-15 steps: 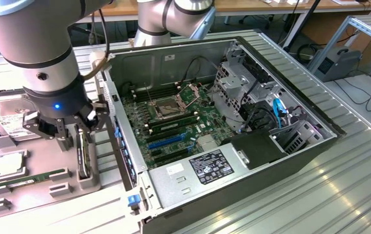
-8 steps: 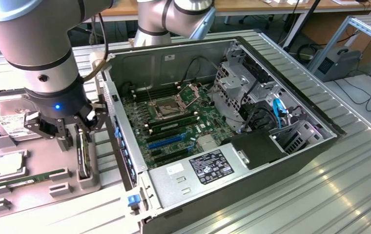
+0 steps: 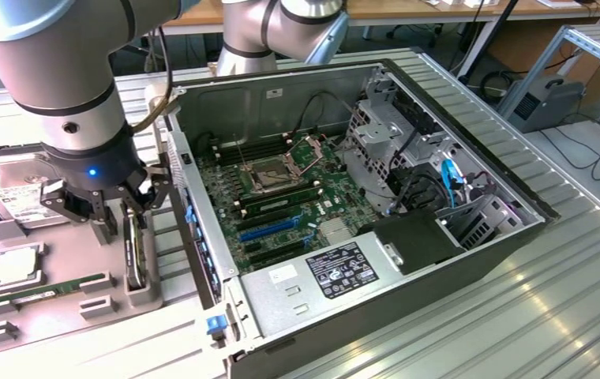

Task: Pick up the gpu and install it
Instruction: 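Pick up the gpu and move the gpu toward the slot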

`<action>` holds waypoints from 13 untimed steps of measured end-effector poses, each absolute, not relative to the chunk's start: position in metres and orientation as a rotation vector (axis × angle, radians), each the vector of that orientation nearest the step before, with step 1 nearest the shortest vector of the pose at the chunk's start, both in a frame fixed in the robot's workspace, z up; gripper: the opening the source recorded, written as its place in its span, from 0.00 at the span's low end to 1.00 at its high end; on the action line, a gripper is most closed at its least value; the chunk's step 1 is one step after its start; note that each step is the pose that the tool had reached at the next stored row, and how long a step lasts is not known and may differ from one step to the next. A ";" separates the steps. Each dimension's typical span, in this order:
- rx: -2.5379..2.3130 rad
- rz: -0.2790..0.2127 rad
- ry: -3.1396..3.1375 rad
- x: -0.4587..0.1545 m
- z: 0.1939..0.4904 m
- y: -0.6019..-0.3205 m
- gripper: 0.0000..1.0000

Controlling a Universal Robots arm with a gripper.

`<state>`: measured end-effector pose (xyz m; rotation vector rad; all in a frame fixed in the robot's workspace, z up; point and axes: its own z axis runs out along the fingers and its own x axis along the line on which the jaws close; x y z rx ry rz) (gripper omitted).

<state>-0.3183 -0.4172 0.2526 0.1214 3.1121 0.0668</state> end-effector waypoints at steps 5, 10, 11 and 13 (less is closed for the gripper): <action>0.121 0.067 3.112 -0.319 0.246 -0.417 0.42; 0.121 0.067 3.112 -0.319 0.244 -0.417 0.42; 0.121 0.067 3.112 -0.319 0.244 -0.417 0.42; 0.121 0.067 3.112 -0.319 0.244 -0.417 0.42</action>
